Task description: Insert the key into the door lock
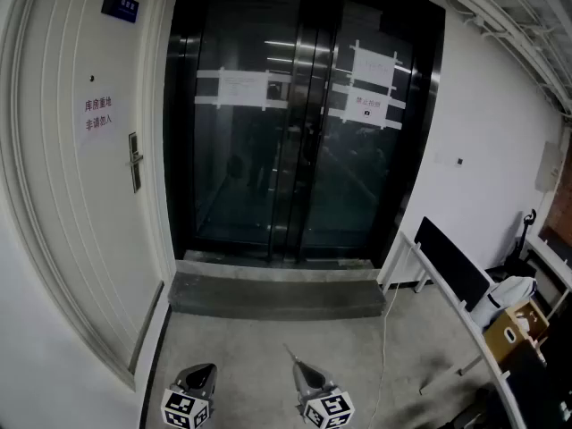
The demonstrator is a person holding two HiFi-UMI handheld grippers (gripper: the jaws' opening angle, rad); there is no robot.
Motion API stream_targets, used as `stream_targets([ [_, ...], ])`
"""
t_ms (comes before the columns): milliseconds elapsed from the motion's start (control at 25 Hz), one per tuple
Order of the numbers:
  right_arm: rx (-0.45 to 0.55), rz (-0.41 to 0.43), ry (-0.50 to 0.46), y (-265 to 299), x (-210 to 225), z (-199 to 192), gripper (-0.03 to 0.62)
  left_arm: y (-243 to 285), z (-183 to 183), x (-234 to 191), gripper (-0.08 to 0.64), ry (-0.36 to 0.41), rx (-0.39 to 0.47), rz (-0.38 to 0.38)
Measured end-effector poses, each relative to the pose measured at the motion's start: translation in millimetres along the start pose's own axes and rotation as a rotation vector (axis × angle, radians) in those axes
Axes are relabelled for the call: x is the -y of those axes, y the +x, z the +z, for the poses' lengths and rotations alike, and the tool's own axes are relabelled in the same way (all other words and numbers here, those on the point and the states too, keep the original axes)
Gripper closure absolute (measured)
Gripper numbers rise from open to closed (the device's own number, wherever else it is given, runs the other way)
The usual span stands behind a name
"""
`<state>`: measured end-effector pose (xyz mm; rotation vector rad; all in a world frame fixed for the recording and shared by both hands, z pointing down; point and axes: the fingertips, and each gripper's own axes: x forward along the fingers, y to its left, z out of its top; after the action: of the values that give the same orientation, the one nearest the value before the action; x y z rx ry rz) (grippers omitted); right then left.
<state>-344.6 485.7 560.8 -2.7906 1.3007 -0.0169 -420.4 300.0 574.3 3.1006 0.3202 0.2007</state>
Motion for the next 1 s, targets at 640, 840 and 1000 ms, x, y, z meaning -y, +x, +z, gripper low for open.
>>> stream_targets([
  [640, 0.0, 0.014, 0.027, -4, 14, -10, 0.583, 6, -9, 8, 0.558, -0.011, -0.008, 0.019],
  [840, -0.004, 0.005, 0.052, 2, 26, -11, 0.583, 16, 1, 7, 0.558, -0.013, -0.012, 0.021],
  [1000, -0.021, -0.01, 0.031, 11, 38, -17, 0.583, 32, 1, 4, 0.558, 0.009, -0.021, 0.021],
])
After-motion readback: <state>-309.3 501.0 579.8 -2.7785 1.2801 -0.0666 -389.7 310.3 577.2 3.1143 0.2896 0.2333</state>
